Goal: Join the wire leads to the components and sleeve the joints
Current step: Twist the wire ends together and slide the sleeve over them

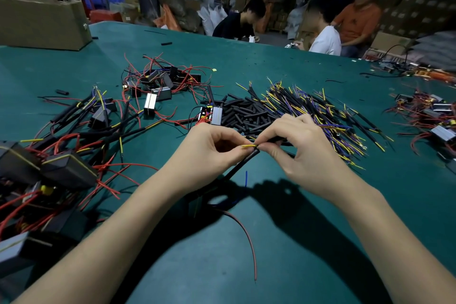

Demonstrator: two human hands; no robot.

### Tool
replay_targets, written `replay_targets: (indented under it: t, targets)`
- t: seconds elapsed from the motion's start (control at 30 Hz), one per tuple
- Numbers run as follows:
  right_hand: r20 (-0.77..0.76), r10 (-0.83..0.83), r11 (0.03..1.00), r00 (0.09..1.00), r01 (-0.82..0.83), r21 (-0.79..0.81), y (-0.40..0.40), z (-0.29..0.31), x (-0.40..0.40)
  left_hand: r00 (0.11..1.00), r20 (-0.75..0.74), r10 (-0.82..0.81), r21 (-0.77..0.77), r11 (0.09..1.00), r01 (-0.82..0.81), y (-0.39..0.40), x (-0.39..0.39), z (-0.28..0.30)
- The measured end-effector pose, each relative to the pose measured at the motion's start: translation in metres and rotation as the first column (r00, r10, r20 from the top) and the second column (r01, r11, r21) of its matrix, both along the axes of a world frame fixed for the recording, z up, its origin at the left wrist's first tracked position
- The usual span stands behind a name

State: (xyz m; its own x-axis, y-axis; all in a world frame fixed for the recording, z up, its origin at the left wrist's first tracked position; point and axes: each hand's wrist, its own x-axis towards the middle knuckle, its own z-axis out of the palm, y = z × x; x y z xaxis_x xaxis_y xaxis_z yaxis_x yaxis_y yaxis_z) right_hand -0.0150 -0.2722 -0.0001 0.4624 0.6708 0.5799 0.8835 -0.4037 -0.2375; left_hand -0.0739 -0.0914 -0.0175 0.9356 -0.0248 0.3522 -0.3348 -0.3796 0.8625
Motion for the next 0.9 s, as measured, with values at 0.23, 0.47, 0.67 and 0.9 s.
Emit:
replay_targets:
  t: [0.23, 0.47, 0.67, 0.9]
  targets:
    - [-0.075, 0.04, 0.999, 0.996, -0.038, 0.034, 0.002, 0.0, -0.003, 0.994, 0.065, 0.085, 0.112, 0.99, -0.091, -0.006, -0.002, 0.001]
    - [-0.168, 0.044, 0.996, 0.985, -0.03, 0.084, -0.001, -0.001, 0.0, 0.996, 0.029, 0.089, 0.151, 0.984, -0.092, 0.003, 0.0, 0.006]
    - [-0.17, 0.025, 0.997, 0.985, -0.012, 0.074, -0.002, -0.004, 0.003, 0.994, -0.068, 0.089, 0.239, 0.968, -0.071, 0.015, 0.0, 0.007]
    - [-0.12, 0.033, 0.996, 0.992, -0.022, 0.087, -0.002, -0.005, 0.004, 0.999, -0.015, 0.053, 0.146, 0.988, -0.05, 0.009, 0.001, 0.005]
